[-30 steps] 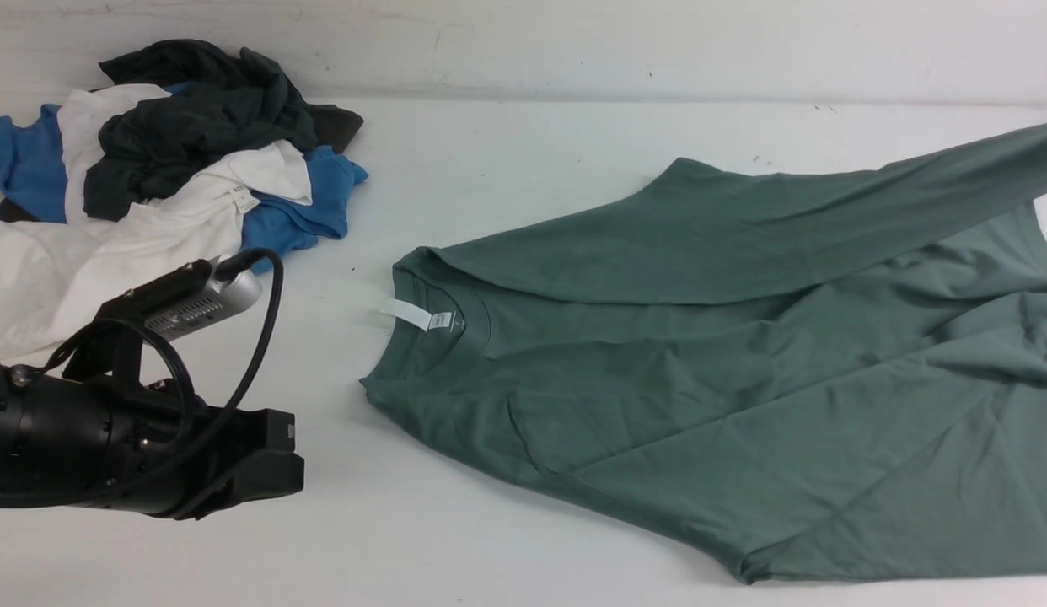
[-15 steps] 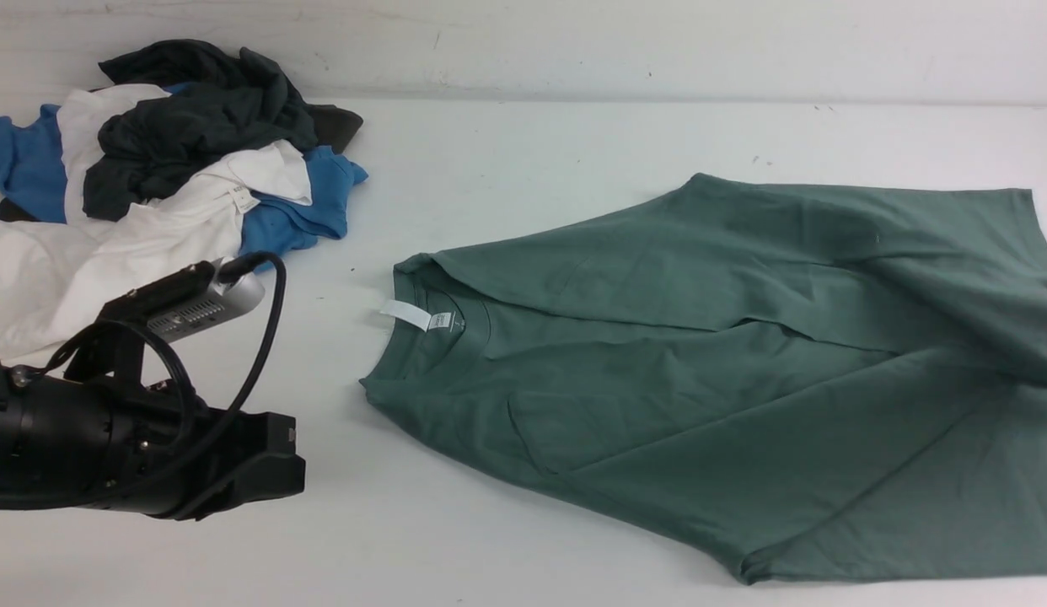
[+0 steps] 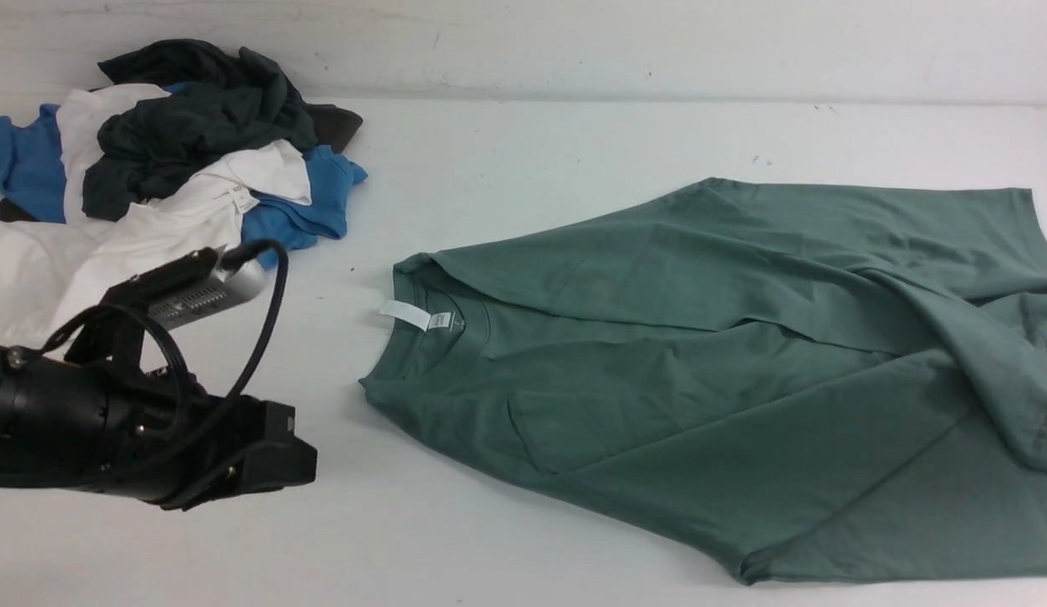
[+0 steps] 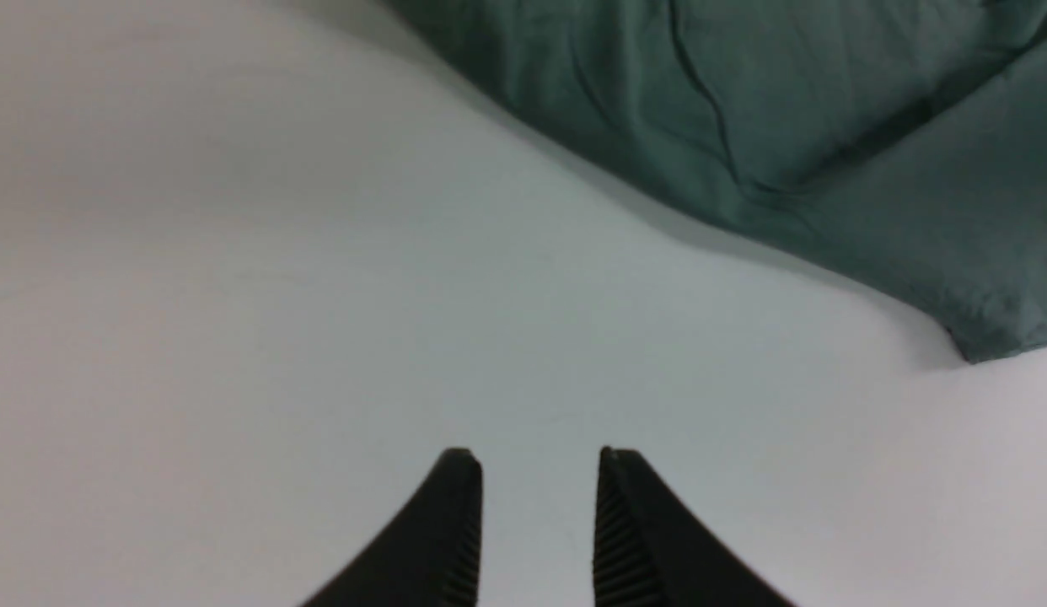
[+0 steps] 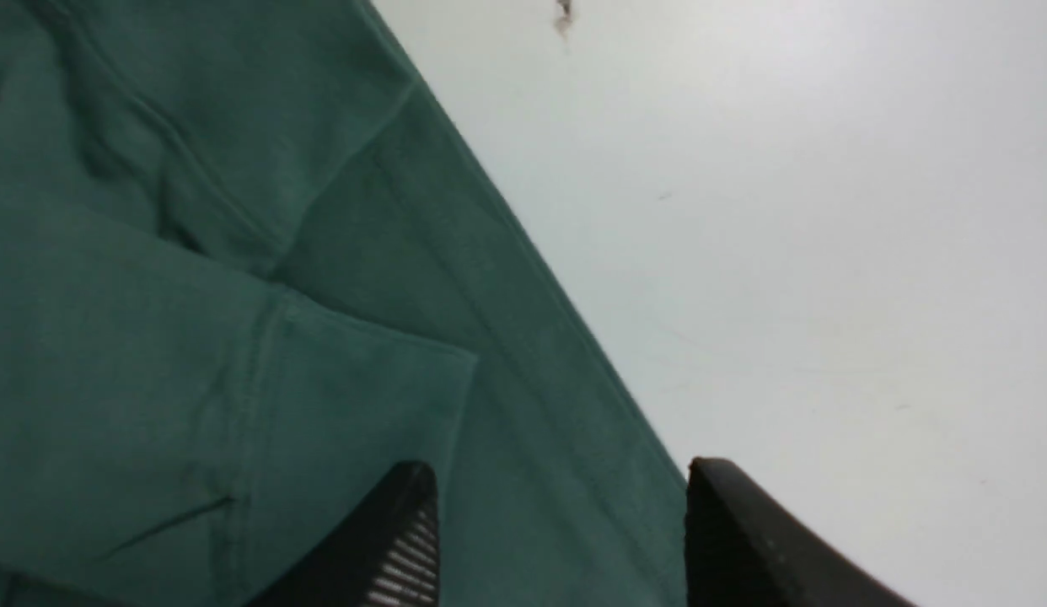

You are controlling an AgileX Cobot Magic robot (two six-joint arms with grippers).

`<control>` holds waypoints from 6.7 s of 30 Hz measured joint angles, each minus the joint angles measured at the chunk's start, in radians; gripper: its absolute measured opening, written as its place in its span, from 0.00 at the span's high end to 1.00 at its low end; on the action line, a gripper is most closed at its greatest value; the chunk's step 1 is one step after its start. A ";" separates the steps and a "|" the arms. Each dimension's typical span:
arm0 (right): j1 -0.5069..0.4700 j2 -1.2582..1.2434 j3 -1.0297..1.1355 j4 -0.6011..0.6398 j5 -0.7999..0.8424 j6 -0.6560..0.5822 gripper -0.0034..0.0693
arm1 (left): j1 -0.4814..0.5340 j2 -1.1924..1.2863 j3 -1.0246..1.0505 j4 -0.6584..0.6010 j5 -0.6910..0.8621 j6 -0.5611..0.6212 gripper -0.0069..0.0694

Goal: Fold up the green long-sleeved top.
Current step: Drag and drop the cuff with your right arm onto the cuff closest to your right arm, then use both arms simultaneously to clamp the lower edge of the clothing fabric, then use both arms to drag the lower edge of the fabric forward and fold it over the upper edge

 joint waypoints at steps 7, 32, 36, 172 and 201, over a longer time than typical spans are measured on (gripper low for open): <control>0.008 -0.201 0.148 0.231 0.003 -0.089 0.42 | -0.159 0.018 -0.020 -0.007 -0.021 -0.079 0.56; 0.009 -0.456 0.546 0.320 -0.114 -0.191 0.42 | -0.278 0.567 -0.544 0.587 -0.027 -0.620 0.55; 0.009 -0.456 0.546 0.324 -0.122 -0.191 0.42 | -0.279 0.606 -0.545 0.584 -0.062 -0.620 0.55; 0.248 0.377 -0.310 0.327 -0.396 -0.198 0.54 | 0.047 0.635 -0.757 0.757 0.173 -0.846 0.76; 0.248 -0.304 0.264 0.382 0.024 -0.336 0.97 | -0.507 0.641 -1.078 0.673 0.407 -0.403 0.88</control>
